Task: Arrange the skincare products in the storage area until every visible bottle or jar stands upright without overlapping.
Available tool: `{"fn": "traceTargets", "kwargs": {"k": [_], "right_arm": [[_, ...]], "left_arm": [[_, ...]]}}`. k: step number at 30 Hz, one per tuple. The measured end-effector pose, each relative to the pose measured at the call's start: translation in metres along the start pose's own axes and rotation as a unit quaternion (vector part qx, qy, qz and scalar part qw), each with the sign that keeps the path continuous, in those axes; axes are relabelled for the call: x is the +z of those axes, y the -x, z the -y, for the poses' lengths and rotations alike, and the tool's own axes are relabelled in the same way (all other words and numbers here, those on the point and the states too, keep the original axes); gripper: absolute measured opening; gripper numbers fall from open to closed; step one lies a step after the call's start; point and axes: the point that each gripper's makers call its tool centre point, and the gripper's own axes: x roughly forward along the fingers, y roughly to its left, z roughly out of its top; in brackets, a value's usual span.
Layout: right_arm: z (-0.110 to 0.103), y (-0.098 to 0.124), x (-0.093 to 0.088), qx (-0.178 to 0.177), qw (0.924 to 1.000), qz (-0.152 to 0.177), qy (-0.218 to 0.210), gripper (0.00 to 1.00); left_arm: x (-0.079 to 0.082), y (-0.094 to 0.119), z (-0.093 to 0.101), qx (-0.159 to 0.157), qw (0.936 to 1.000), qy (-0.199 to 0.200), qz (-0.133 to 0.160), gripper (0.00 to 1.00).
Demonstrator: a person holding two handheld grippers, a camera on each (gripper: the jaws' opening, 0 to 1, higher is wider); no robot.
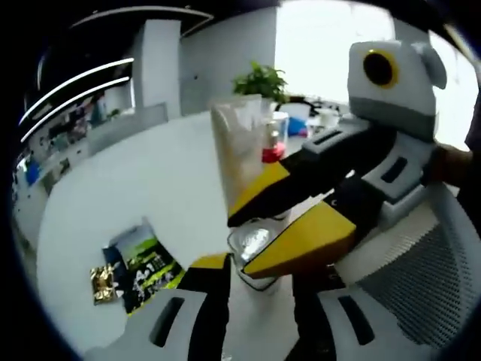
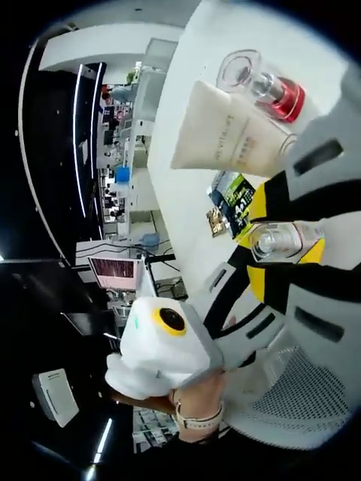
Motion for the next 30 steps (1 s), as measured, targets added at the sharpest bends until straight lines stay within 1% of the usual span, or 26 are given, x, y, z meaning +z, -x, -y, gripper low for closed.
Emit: {"fn": "traceTargets", "kwargs": {"k": [2,8,10,14,21,24,26,30], "right_arm": [[-0.002,-0.001,0.000,0.003,1.0000,0.000,0.009,0.19],[-0.003,0.001,0.000,0.005,0.9999,0.002,0.009,0.20],[-0.002,0.001,0.000,0.006,1.0000,0.004,0.003,0.20],[-0.001,0.002,0.000,0.005,1.0000,0.001,0.004,0.21],[-0.002,0.004,-0.003,0.002,0.9998,-0.010,0.015,0.22],[-0.003,0.005,-0.005,0.003,0.9998,-0.013,0.017,0.24],[-0.002,0.007,-0.004,0.001,0.9997,-0.013,0.020,0.25],[-0.004,0.014,-0.001,0.000,0.9995,-0.014,0.028,0.25]], "left_arm": [[-0.006,0.003,-0.001,-0.001,0.9999,-0.001,-0.015,0.38],[-0.010,0.013,-0.009,0.000,0.9995,0.001,-0.030,0.39],[-0.010,0.013,-0.010,0.001,0.9995,-0.004,-0.032,0.40],[-0.012,0.011,-0.008,-0.007,0.9992,-0.007,-0.038,0.40],[-0.013,0.007,-0.005,-0.017,0.9988,-0.011,-0.043,0.39],[-0.013,0.006,-0.004,-0.020,0.9986,-0.015,-0.046,0.38],[-0.013,0.006,-0.004,-0.021,0.9985,-0.016,-0.048,0.38],[-0.015,0.006,-0.004,-0.023,0.9981,-0.020,-0.054,0.37]]}}
